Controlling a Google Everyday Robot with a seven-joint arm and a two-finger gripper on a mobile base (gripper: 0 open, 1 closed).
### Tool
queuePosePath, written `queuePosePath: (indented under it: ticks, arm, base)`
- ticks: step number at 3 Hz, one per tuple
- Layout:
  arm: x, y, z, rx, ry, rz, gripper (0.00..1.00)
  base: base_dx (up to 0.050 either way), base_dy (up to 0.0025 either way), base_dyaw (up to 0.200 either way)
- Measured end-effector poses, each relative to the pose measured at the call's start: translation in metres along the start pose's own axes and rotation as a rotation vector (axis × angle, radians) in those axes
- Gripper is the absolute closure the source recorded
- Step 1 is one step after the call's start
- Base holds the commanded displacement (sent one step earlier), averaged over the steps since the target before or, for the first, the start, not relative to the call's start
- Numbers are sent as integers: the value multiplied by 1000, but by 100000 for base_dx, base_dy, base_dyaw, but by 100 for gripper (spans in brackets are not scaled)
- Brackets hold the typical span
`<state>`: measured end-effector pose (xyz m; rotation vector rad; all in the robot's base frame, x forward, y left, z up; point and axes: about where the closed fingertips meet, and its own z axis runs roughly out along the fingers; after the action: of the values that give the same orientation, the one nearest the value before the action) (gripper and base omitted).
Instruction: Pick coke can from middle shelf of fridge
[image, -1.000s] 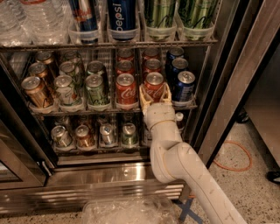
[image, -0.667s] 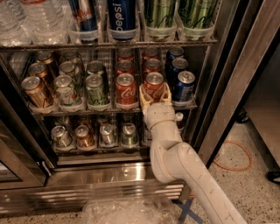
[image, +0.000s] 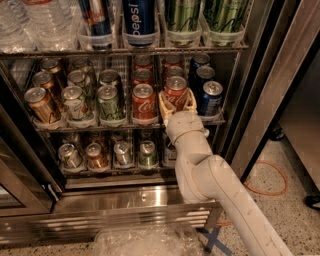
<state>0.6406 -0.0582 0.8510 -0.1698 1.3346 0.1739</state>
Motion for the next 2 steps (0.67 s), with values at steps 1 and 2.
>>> queuePosePath:
  ticks: [1,2]
  arm:
    - [-13,1,1,-20,-9,9,100]
    - [-29,2,-2,-49,-25,13,100]
  base:
    - [0,0,0]
    - [0,0,0]
